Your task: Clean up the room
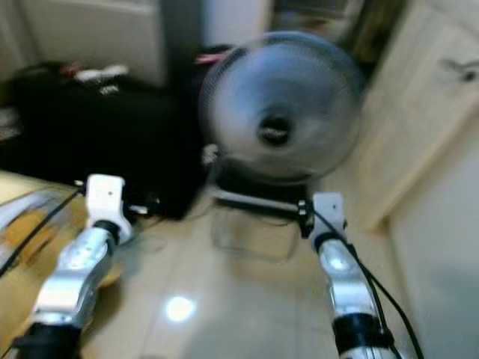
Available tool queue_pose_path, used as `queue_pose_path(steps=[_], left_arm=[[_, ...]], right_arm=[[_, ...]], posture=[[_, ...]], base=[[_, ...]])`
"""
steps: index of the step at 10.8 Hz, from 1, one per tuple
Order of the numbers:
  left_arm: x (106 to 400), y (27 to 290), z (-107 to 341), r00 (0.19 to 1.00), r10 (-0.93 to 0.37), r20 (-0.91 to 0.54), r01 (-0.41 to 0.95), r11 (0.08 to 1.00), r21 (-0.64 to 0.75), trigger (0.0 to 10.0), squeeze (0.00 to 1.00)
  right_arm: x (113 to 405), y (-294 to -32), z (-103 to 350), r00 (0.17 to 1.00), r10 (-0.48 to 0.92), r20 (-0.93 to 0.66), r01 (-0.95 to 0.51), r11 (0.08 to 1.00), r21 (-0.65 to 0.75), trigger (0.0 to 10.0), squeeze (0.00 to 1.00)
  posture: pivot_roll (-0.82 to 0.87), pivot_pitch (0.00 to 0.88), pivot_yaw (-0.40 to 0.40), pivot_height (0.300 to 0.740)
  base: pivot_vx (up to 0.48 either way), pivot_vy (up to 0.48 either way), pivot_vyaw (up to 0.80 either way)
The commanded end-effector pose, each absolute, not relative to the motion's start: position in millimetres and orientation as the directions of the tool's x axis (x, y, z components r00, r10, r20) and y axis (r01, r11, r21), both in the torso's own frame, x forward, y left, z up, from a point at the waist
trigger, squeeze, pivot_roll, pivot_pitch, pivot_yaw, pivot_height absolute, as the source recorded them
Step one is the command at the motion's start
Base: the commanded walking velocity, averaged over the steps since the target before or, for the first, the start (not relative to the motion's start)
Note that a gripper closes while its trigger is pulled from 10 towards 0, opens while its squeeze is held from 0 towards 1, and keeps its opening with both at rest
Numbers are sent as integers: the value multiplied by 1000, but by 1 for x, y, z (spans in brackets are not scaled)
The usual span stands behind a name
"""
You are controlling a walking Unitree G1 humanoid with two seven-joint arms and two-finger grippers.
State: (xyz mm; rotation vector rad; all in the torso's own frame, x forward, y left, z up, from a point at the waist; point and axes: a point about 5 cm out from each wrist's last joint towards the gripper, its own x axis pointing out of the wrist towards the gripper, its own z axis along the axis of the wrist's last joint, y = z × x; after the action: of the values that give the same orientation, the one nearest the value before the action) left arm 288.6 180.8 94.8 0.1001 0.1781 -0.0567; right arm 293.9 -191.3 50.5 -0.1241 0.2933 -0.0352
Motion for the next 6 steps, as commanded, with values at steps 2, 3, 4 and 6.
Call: queue_pose_path(steps=[2, 3, 4, 6], left_arm=[[289, 186, 96, 984, -31, -174, 49, 994, 99, 10000, 922], [289, 187, 96, 984, -33, -174, 51, 994, 100, 10000, 925], [289, 187, 96, 984, -36, -174, 54, 993, 102, 10000, 922], [290, 187, 96, 984, -42, -172, 61, 993, 105, 10000, 925]], right_arm=[[296, -184, 54, 965, -38, -258, 5, 992, -130, 10000, 0], [297, -184, 55, 967, -37, -252, 5, 992, -129, 10000, 0], [297, -183, 55, 968, -38, -247, 7, 992, -128, 10000, 0], [298, -184, 55, 970, -43, -239, 13, 992, -126, 10000, 0]], posture=[[-60, 0, -47, 740], [-60, 0, -46, 740], [-60, 0, -44, 740], [-60, 0, -42, 740]], base=[[337, 0, 0], [334, 0, 0], [334, 0, 0], [337, 0, 0]])
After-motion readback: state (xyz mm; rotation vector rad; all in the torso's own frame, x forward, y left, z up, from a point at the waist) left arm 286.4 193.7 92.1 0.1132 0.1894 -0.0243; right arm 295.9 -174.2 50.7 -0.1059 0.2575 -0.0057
